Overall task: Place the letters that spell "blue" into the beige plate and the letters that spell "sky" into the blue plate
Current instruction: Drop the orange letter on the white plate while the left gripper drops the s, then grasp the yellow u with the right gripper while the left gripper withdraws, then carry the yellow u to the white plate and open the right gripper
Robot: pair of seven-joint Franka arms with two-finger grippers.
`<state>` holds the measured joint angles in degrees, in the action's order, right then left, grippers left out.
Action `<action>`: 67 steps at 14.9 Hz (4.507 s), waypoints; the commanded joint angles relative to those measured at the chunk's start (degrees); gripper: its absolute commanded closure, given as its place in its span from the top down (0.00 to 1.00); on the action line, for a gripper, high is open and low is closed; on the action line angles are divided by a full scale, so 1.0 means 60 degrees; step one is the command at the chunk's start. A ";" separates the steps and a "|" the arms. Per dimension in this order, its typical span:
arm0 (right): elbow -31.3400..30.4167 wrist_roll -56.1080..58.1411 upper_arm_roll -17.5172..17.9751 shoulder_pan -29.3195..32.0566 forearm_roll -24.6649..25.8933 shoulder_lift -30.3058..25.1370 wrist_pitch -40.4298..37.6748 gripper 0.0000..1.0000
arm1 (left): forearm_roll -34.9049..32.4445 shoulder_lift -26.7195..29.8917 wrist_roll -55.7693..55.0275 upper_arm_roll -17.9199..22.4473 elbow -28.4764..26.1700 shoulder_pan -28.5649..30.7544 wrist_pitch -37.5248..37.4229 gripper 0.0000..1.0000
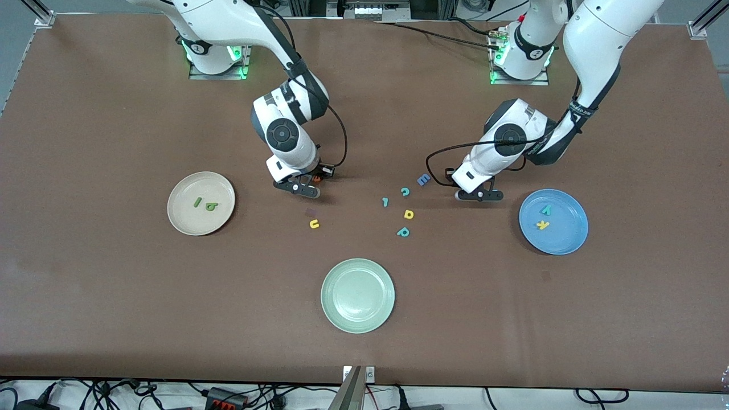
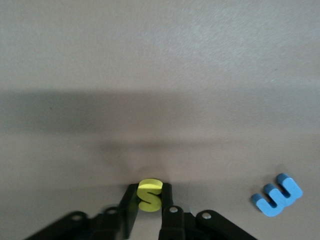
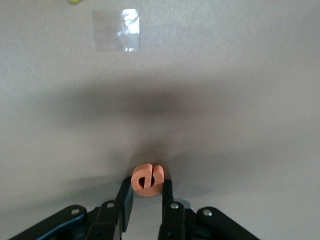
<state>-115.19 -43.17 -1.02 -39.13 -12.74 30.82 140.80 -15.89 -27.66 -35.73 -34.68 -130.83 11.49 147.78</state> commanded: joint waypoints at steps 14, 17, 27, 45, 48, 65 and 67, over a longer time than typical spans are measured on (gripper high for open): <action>-0.0078 0.5320 -0.3257 0.1716 -0.0001 -0.1109 -0.3178 0.18 | -0.1202 0.0641 0.2551 0.0140 0.2543 0.1450 -0.4811 0.10; -0.0181 0.5306 -0.3257 0.1760 -0.0015 -0.0860 -0.3091 0.28 | -0.1760 0.0349 0.3710 0.0125 0.2703 0.2229 -0.4591 0.11; 0.2040 0.5174 -0.3184 0.0885 -0.0968 -0.0467 -0.3179 1.00 | -0.1805 0.0435 0.3918 -0.0181 0.3302 0.2318 -0.5363 1.00; 0.4316 0.7664 -0.2612 -0.1168 -0.0850 0.2480 -0.0778 0.92 | 0.1135 0.2074 0.4837 0.1350 0.8681 0.0519 -1.0435 1.00; 0.4345 0.7620 -0.2627 -0.1344 -0.0850 0.2583 -0.0659 0.82 | 0.2408 0.3098 0.5910 0.3250 0.7806 -0.0240 -1.0276 1.00; 0.4345 0.7606 -0.2715 -0.1316 -0.0850 0.2744 -0.0893 0.39 | 0.2560 0.4991 0.5955 0.6322 0.5605 -0.2677 -0.8560 1.00; 0.4345 0.7606 -0.2715 -0.1316 -0.0836 0.2744 -0.0893 0.26 | 0.2560 0.4991 0.5955 0.6322 0.5619 -0.2677 -0.8560 1.00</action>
<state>-89.85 1.55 -17.31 -47.04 -17.42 46.88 136.42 0.02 1.38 -0.57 2.32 -97.07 -3.59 96.91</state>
